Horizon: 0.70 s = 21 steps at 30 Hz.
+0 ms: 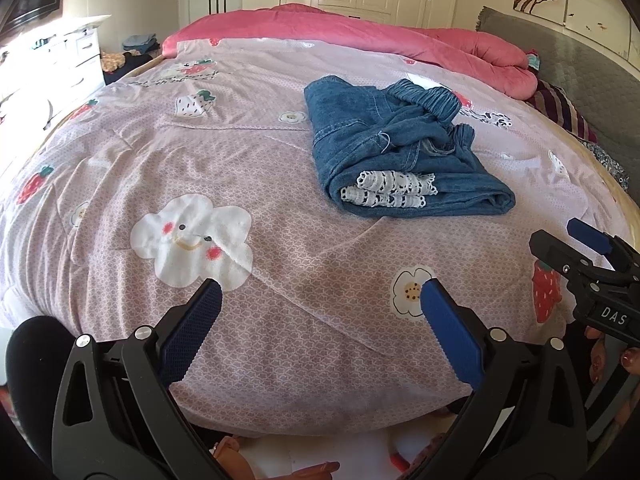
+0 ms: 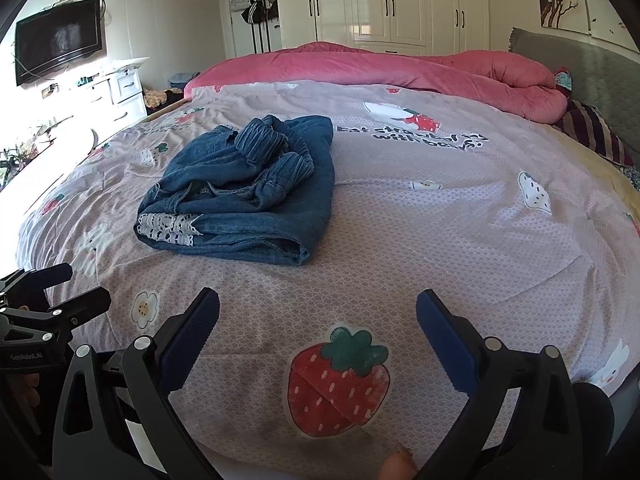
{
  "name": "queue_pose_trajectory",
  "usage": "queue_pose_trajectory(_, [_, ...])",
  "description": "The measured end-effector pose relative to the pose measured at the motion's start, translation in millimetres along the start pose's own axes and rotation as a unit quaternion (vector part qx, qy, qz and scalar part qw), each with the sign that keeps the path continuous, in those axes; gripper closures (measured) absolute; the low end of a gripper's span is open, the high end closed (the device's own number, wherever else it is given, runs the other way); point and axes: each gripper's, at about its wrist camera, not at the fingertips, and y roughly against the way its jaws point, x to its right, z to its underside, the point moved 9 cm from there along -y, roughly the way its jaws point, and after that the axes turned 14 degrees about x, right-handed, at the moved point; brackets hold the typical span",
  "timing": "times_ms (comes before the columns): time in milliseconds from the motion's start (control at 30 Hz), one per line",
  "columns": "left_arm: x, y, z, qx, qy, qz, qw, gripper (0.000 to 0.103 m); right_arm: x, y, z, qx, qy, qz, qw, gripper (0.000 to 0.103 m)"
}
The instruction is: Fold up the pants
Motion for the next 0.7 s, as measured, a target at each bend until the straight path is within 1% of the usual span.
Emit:
queue_pose_trajectory(233, [1.0,-1.2,0.7,0.0,-0.003,0.001,1.0,0.009,-0.8,-0.3,1.6,-0.003,-0.002,-0.001,1.0,0.004])
queue_pose_trajectory(333, [0.1,-1.8,0.6,0.0,-0.009,-0.007,0.9999,0.009,-2.0,-0.3,2.5,-0.004,0.0,-0.003,1.0,0.004])
queue_pose_trajectory(700, [0.3,-2.7,0.2,-0.001,-0.003,-0.001,1.0,0.009,-4.3,-1.1,4.1,-0.007,0.001,-0.004,1.0,0.004])
